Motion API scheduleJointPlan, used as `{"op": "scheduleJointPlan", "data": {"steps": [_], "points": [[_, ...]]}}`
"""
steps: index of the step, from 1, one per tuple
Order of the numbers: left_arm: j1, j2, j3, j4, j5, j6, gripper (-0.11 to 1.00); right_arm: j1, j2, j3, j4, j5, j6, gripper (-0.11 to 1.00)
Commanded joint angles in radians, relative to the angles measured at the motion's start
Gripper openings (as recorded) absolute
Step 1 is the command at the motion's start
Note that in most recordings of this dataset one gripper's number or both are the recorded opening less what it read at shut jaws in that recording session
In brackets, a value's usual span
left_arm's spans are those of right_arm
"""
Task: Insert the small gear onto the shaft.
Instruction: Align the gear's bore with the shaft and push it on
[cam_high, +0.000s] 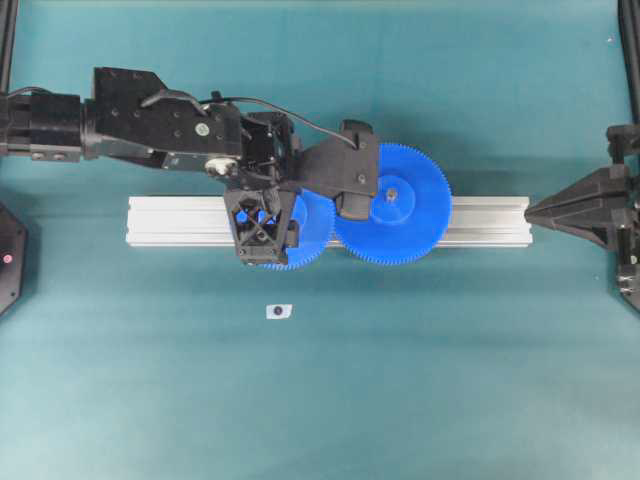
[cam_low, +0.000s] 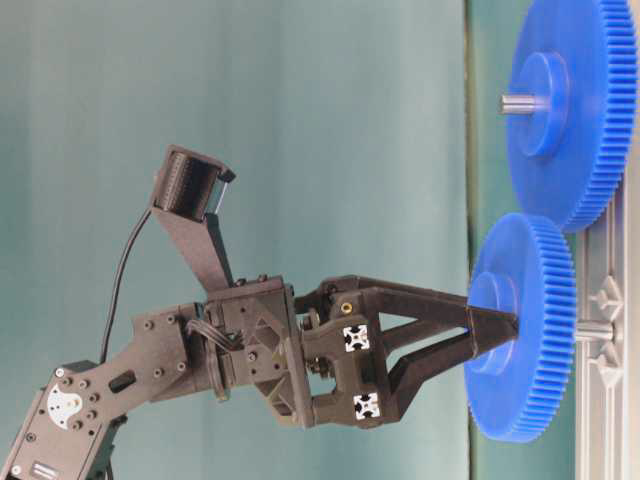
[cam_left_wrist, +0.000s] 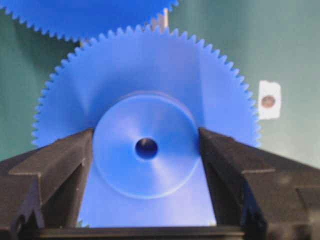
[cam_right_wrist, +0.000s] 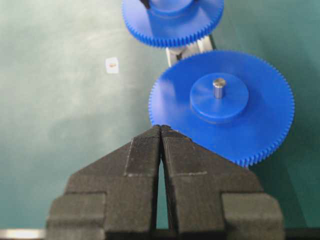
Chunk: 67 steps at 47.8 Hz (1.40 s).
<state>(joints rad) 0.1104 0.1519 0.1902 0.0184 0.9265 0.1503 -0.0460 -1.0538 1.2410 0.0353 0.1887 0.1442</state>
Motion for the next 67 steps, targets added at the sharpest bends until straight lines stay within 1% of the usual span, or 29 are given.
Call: {"op": "scheduleJointPlan", "data": {"steps": [1,12,20,24,29,55,61,63,67], "points": [[0.011,-0.012,-0.012,0.005,-0.003,0.005,0.70,-0.002,0.005,-0.011,0.000,-0.009,0.009,0.07],[-0.006,-0.025,-0.020,0.005,-0.002,0.009,0.70,-0.002,0.005,-0.009,0.000,-0.009,0.009,0.07],[-0.032,-0.031,-0.049,0.005,-0.006,0.015,0.70,-0.002,0.006,-0.009,0.000,-0.009,0.012,0.07],[-0.037,-0.028,-0.048,0.005,-0.012,0.038,0.70,-0.002,0.005,-0.006,0.000,-0.009,0.017,0.07],[-0.038,-0.025,-0.054,0.005,-0.017,0.049,0.70,-0.002,0.005,-0.006,0.000,-0.009,0.025,0.07],[-0.040,-0.031,-0.071,0.005,-0.003,0.048,0.70,-0.002,0.005,0.000,0.000,-0.009,0.026,0.07],[-0.041,-0.028,-0.075,0.005,0.008,0.035,0.71,-0.002,0.006,0.002,0.000,-0.009,0.026,0.07],[-0.041,-0.028,-0.078,0.005,0.009,0.032,0.74,-0.002,0.005,0.002,0.000,-0.009,0.026,0.07],[-0.041,-0.029,-0.091,0.005,0.009,0.028,0.89,-0.002,0.005,0.000,0.000,-0.009,0.026,0.07]]}}
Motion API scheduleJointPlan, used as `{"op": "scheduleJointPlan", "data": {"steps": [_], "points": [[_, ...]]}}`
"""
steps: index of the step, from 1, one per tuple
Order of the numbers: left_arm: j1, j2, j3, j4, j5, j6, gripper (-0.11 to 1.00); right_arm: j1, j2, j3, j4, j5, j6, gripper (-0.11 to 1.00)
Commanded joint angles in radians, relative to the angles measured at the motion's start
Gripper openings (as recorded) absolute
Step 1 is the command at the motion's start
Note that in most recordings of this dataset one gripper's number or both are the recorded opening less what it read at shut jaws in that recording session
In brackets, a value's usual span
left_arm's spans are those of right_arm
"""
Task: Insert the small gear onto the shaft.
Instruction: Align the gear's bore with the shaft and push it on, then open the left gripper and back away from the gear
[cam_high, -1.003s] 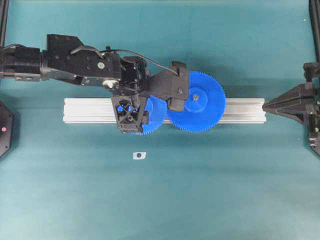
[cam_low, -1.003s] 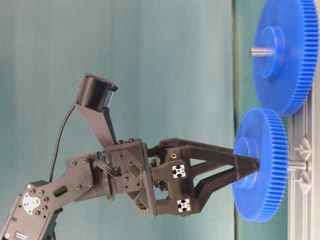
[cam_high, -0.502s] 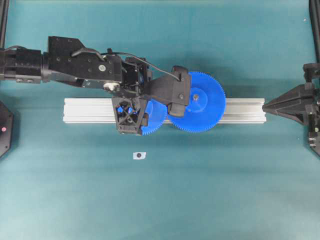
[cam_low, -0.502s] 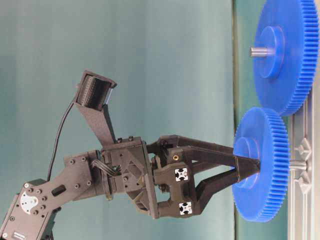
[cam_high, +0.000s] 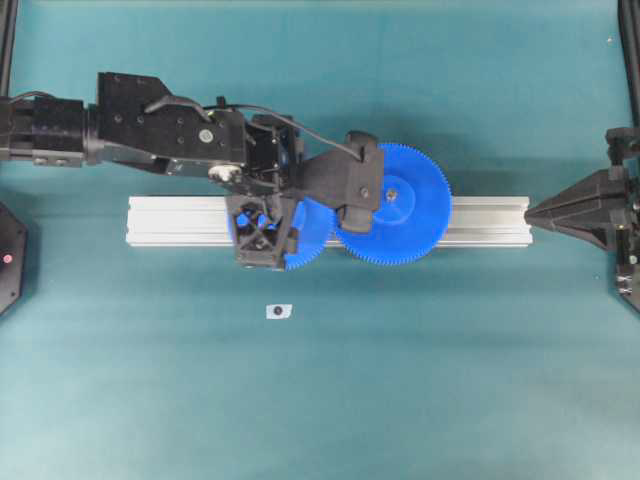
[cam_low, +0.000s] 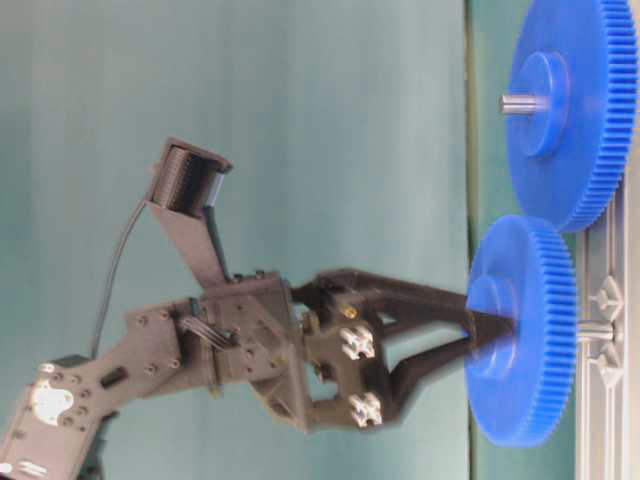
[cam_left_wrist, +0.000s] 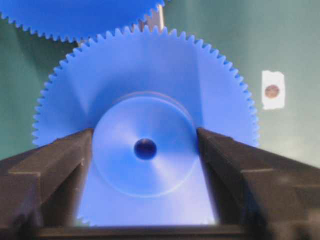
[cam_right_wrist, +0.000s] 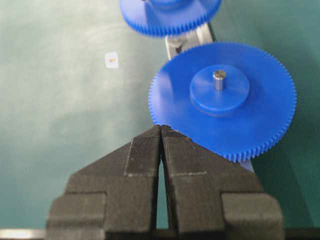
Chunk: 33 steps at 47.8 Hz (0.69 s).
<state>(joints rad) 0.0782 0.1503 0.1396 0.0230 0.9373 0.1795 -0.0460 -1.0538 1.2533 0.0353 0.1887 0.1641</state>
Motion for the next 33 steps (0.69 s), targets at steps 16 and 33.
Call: {"op": "scheduleJointPlan", "data": {"steps": [16,33], "points": [[-0.012,-0.029,-0.072,-0.002,-0.002,0.002,0.87,-0.002,0.003,-0.012,0.000,-0.008,0.006,0.07],[-0.028,-0.048,-0.074,-0.002,0.044,-0.011,0.87,-0.002,0.002,-0.015,0.000,-0.009,0.008,0.07]]}}
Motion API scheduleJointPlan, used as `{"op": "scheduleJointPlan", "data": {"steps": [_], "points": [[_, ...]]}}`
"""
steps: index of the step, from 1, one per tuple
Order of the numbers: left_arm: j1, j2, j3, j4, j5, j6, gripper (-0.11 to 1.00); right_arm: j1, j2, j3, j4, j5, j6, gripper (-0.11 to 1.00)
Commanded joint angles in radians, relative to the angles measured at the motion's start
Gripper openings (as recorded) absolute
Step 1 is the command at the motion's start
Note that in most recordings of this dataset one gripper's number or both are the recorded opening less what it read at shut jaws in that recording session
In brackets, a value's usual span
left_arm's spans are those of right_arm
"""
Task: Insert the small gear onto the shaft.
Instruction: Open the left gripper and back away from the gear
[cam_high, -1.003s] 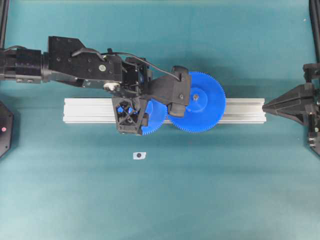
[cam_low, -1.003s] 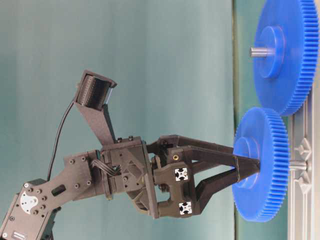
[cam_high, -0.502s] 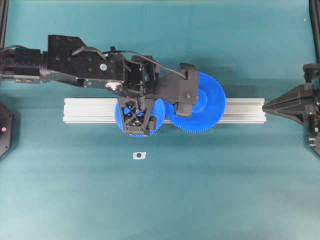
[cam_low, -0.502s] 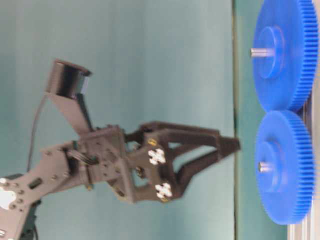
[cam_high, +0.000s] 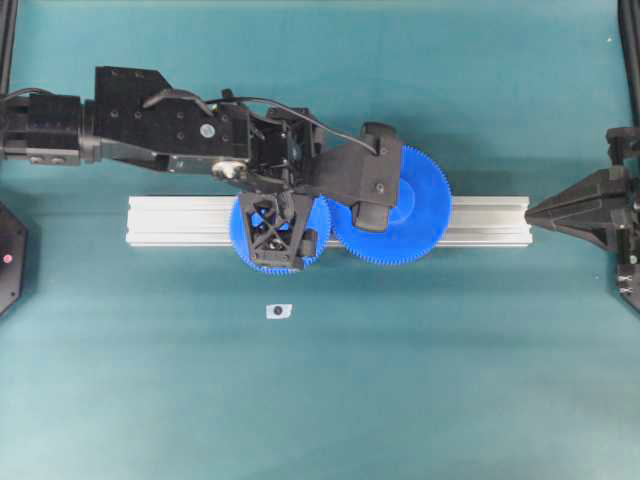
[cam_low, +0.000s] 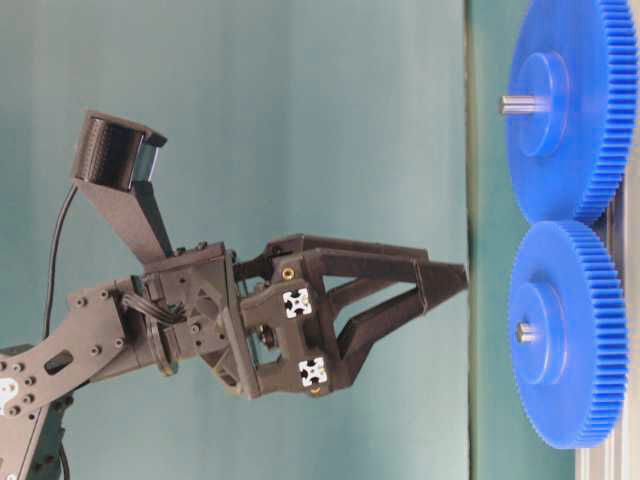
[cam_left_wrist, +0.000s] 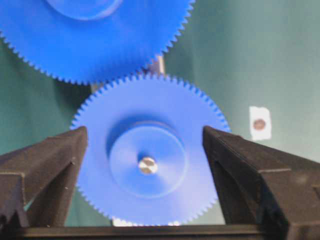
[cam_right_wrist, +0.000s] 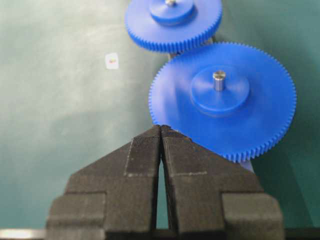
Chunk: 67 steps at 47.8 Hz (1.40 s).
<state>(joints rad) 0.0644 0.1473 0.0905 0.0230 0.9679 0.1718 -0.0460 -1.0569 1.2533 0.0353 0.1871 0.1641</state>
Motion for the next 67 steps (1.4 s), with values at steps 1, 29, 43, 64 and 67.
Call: {"op": "scheduleJointPlan", "data": {"steps": [1,29,43,64,67], "points": [[-0.015,-0.048,-0.025,-0.002,0.020,-0.005,0.87,-0.002,0.005,-0.012,0.000,-0.008,0.008,0.07],[-0.032,-0.147,-0.067,-0.002,0.103,-0.038,0.87,-0.002,0.005,0.014,0.000,-0.008,0.025,0.07],[-0.041,-0.186,-0.078,0.000,0.118,-0.077,0.87,-0.002,-0.023,0.020,-0.003,-0.005,0.023,0.07],[-0.043,-0.229,-0.069,0.000,0.120,-0.083,0.87,-0.002,-0.048,0.025,-0.006,-0.003,0.025,0.07],[-0.043,-0.233,-0.066,0.000,0.118,-0.084,0.87,-0.002,-0.048,0.028,-0.006,-0.005,0.025,0.07]]}}
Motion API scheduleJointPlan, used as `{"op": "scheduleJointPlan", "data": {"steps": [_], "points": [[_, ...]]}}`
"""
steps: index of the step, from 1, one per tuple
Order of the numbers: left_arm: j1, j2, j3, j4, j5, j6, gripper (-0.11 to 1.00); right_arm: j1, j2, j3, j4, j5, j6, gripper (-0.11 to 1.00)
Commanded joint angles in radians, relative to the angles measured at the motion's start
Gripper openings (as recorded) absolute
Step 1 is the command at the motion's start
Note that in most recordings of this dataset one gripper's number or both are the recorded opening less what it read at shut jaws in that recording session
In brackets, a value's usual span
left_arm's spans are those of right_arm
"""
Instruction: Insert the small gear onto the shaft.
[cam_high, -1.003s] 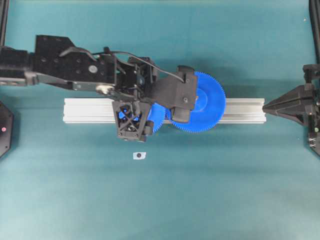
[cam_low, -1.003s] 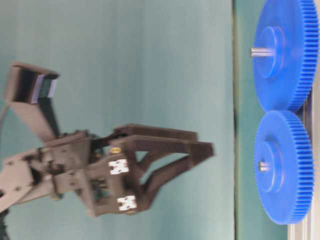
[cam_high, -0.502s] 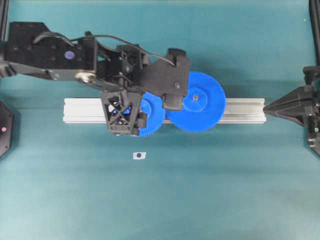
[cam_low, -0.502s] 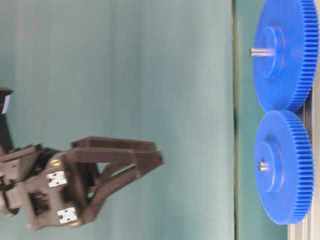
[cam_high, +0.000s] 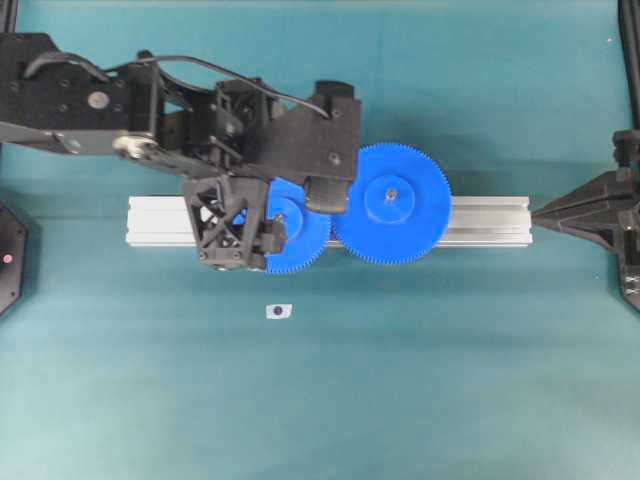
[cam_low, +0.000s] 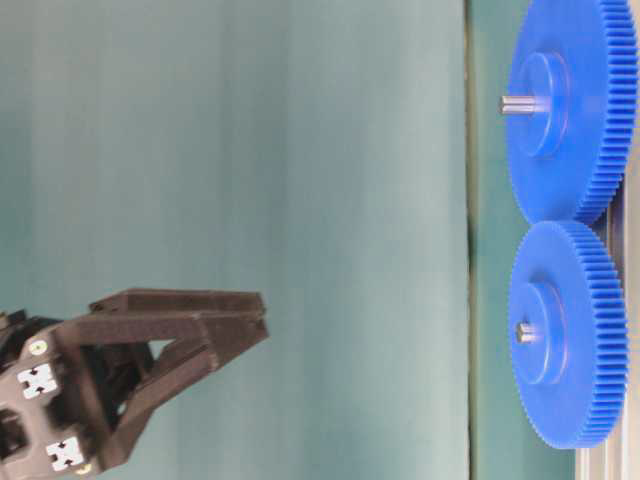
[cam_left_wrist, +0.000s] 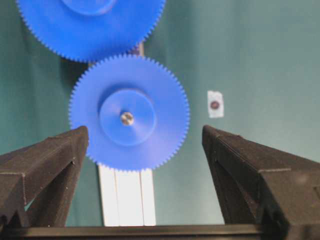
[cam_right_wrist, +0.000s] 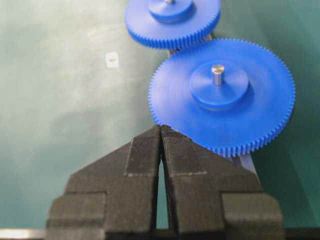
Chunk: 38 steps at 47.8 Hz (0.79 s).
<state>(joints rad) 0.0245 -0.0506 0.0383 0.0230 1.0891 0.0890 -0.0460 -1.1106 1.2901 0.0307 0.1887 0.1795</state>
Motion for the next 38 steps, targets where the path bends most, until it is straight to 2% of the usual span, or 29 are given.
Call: {"op": "scheduleJointPlan", "data": {"steps": [1,38], "points": [[-0.003,-0.037,-0.012,-0.002,-0.003,-0.002,0.87,-0.002,0.006,-0.008,-0.002,-0.006,0.009,0.07],[-0.015,-0.029,-0.009,0.000,-0.003,-0.025,0.87,-0.002,-0.015,0.005,-0.002,-0.009,0.011,0.07]]}}
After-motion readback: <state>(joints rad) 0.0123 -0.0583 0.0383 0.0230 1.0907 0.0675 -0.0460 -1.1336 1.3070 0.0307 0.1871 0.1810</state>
